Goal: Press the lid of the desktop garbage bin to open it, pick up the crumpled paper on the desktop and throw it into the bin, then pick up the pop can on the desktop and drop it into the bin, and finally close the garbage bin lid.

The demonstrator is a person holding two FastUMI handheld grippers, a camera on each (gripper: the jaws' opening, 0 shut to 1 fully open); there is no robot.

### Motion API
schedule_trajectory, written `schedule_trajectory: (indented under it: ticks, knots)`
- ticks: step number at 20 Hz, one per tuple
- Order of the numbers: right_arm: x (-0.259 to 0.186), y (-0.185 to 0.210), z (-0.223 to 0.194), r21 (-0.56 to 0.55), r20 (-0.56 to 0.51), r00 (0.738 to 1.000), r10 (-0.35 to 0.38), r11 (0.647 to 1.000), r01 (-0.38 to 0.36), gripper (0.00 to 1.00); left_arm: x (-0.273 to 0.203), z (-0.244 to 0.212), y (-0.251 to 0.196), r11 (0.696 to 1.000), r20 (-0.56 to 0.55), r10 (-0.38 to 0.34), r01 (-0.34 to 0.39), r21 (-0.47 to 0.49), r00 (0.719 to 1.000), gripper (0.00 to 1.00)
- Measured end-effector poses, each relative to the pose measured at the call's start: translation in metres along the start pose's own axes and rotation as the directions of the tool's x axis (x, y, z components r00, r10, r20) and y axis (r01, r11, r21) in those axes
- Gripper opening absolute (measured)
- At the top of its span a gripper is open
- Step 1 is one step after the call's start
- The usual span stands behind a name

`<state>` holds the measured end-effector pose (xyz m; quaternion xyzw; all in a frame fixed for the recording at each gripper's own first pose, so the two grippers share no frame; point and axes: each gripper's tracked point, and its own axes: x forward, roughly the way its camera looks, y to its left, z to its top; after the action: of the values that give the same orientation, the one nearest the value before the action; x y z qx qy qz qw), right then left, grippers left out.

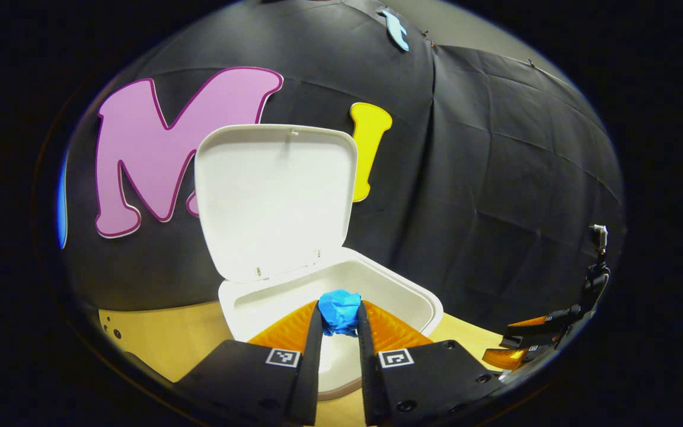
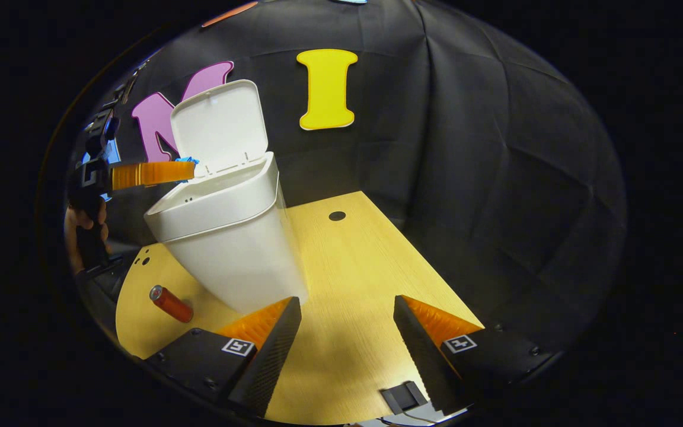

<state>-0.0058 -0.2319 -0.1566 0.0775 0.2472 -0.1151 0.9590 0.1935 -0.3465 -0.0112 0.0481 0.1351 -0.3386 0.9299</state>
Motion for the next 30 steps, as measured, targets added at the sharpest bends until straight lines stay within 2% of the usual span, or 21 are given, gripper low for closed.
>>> schedule_trajectory:
  ticks: [4, 5, 6, 8, 10, 11, 13, 18, 22, 25, 30]
  knots:
    - [0.006, 0.002, -0.001, -0.005, -0.016, 1.0, 0.018, 1.0, -0.018, 0.99, 0.004, -0.007, 0.006, 0.999, -0.024, 0.043, -0.043, 0.001, 0.999, 0.35]
    - [0.007, 0.004, -0.001, -0.01, -0.022, 0.999, 0.028, 1.0, -0.028, 0.99, 0.004, -0.009, 0.008, 0.999, -0.029, 0.055, -0.055, 0.001, 0.998, 0.43]
    - [0.008, 0.006, -0.002, -0.016, -0.024, 0.999, 0.034, 0.999, -0.035, 0.99, 0.003, -0.009, 0.011, 0.998, -0.028, 0.069, -0.069, 0.001, 0.997, 0.47]
    - [0.01, 0.01, 0.001, -0.024, -0.021, 0.999, 0.043, 0.999, -0.043, 0.99, 0.0, -0.007, 0.019, 0.997, -0.011, 0.082, -0.082, -0.009, 0.997, 0.67]
    - [0.011, 0.014, 0.003, -0.029, -0.021, 0.998, 0.052, 0.998, -0.052, 0.99, -0.004, -0.003, 0.023, 0.996, 0.006, 0.092, -0.092, -0.016, 0.996, 0.77]
    - [0.011, 0.015, 0.003, -0.033, -0.021, 0.998, 0.054, 0.998, -0.055, 0.99, -0.008, -0.003, 0.026, 0.994, 0.013, 0.105, -0.105, -0.014, 0.994, 0.88]
    - [0.01, 0.019, 0.005, -0.039, -0.017, 0.998, 0.056, 0.998, -0.057, 0.99, -0.018, 0.003, 0.033, 0.992, 0.041, 0.123, -0.123, -0.015, 0.992, 0.97]
    - [0.008, 0.031, 0.005, -0.048, -0.024, 0.998, 0.062, 0.997, -0.063, 0.99, -0.067, -0.005, 0.072, 0.977, 0.062, 0.202, -0.198, -0.074, 0.977, 0.97]
    - [0.004, 0.046, -0.002, -0.057, -0.035, 0.997, 0.071, 0.996, -0.073, 0.99, -0.116, -0.027, 0.119, 0.948, 0.062, 0.294, -0.282, -0.148, 0.954, 0.97]
    - [0.002, 0.06, -0.009, -0.075, -0.053, 0.995, 0.08, 0.994, -0.083, 0.99, -0.144, -0.067, 0.156, 0.92, 0.019, 0.359, -0.35, -0.179, 0.933, 0.96]
    - [0.001, 0.084, -0.023, -0.092, -0.089, 0.99, 0.109, 0.989, -0.117, 0.99, -0.168, -0.138, 0.182, 0.876, -0.073, 0.384, -0.388, -0.287, 0.92, 0.96]
